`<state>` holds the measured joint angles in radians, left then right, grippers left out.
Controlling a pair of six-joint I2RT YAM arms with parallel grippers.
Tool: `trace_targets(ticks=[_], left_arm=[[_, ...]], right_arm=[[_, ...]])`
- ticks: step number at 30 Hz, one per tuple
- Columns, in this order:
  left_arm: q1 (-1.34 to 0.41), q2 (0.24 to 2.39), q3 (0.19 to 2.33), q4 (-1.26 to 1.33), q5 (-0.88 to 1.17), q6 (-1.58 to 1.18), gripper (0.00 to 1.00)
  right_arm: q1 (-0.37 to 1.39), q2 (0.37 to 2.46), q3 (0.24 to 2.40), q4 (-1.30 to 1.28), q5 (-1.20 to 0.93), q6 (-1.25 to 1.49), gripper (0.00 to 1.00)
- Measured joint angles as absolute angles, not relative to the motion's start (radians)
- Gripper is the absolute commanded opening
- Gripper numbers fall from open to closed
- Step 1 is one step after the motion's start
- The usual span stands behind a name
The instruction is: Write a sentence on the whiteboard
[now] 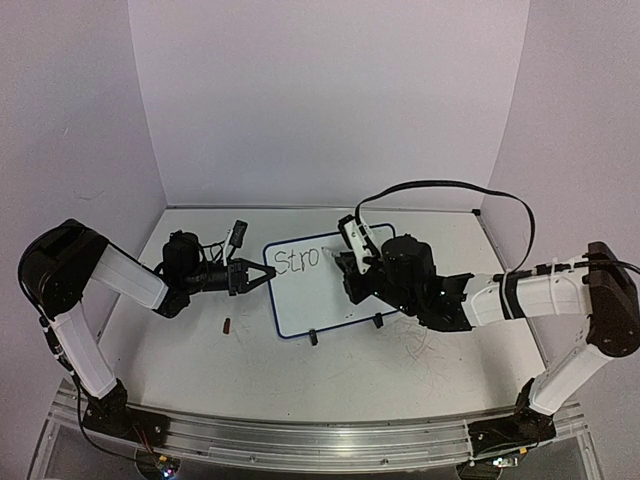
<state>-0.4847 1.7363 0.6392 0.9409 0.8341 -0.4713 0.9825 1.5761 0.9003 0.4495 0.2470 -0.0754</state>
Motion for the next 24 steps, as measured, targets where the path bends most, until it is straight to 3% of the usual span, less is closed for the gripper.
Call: trace_targets(ticks=[24], left_arm=[[-0.485,1.736,0.639,0.941,0.834,-0.471,0.0]], right_arm=[[0.982,1.61,0.925,0.455,0.245,-0.078,0.0]])
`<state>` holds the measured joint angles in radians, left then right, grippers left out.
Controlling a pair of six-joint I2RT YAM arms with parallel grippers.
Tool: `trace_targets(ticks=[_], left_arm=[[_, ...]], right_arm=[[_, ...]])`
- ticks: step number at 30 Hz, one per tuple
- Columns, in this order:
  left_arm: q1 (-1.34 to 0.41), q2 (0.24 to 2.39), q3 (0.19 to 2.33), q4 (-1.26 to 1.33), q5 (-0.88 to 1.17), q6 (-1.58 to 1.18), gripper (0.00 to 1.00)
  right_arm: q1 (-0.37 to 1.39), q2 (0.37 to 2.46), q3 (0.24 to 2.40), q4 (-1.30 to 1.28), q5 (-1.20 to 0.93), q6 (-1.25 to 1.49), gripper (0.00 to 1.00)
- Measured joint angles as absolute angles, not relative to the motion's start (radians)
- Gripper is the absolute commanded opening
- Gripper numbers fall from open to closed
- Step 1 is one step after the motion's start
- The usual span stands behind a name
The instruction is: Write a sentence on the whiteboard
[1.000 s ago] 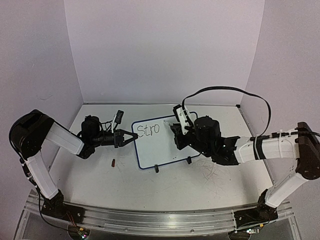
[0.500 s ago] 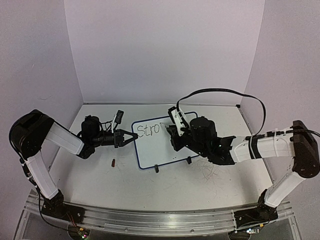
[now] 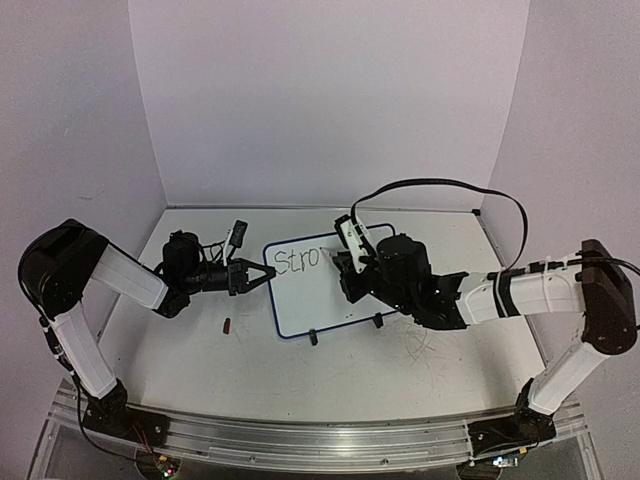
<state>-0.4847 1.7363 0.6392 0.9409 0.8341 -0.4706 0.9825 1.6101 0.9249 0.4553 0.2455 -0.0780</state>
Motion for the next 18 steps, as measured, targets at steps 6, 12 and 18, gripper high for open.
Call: trace_targets(ticks=[6,12,18], left_arm=[[-0.485,1.736,0.639,0.94,0.834,-0.471,0.0],[-0.485,1.735,0.639,0.939,0.834,-0.471,0.0],[-0.485,1.734,0.639,0.938,0.834,-0.471,0.0]], right_arm=[[0.982,1.616,0.928,0.455,0.246,-0.074,0.0],[0.982,1.616,0.928,0.452,0.247,-0.066,0.0],[0.986,1.616,0.927,0.447,0.249,-0.056,0.0]])
